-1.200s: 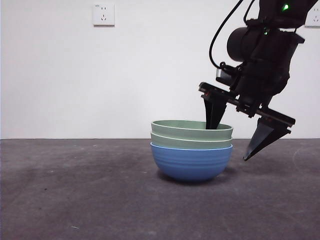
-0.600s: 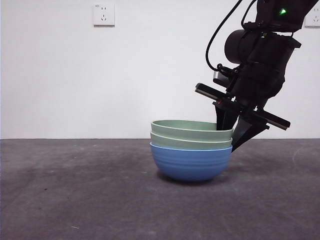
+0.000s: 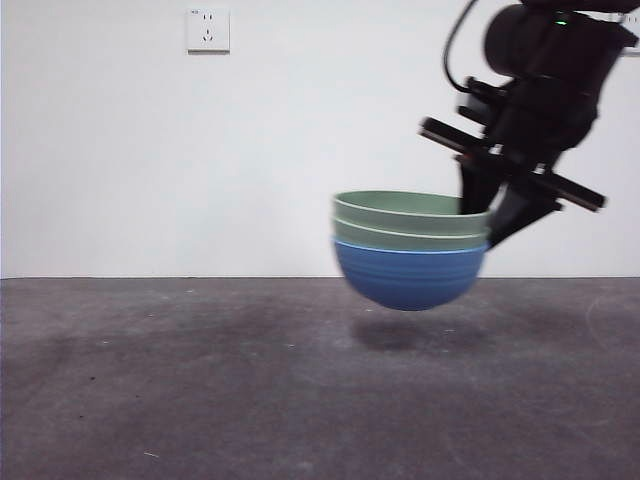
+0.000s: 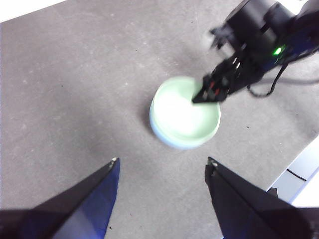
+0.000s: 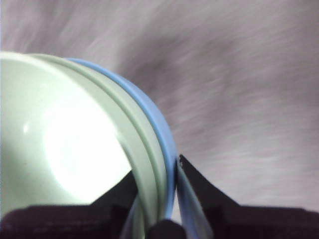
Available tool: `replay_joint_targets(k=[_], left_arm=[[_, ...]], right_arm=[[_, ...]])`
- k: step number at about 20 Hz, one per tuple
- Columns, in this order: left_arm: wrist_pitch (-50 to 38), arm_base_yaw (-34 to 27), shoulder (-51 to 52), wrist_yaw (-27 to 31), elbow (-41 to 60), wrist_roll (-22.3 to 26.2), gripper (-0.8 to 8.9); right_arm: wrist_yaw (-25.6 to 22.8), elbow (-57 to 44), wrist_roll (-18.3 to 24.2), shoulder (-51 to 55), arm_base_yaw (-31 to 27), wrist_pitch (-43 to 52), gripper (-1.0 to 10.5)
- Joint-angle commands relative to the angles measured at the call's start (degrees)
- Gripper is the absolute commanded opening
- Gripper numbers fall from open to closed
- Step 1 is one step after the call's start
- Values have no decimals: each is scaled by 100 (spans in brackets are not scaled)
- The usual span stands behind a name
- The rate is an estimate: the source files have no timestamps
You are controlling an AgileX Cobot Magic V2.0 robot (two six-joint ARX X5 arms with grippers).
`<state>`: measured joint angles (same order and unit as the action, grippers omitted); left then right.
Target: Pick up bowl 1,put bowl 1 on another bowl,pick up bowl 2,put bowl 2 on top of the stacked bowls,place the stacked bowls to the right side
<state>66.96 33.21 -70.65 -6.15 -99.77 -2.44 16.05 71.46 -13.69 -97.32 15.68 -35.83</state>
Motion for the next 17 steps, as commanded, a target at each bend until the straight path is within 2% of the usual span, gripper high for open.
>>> replay_joint_targets(k=[1, 3, 8, 17], left_arm=[[42, 20, 2, -9, -2, 98, 291], [94, 20, 2, -11, -2, 96, 291], [79, 20, 2, -13, -2, 94, 290], [151, 20, 2, -20, -2, 55, 283]], right_arm=[[-28, -17, 85, -48, -376, 50, -13], [-162, -17, 116, -48, -697, 168, -13], [-142, -17, 120, -219, -1346, 205, -13], [-142, -17, 203, -702, -1419, 229, -12]])
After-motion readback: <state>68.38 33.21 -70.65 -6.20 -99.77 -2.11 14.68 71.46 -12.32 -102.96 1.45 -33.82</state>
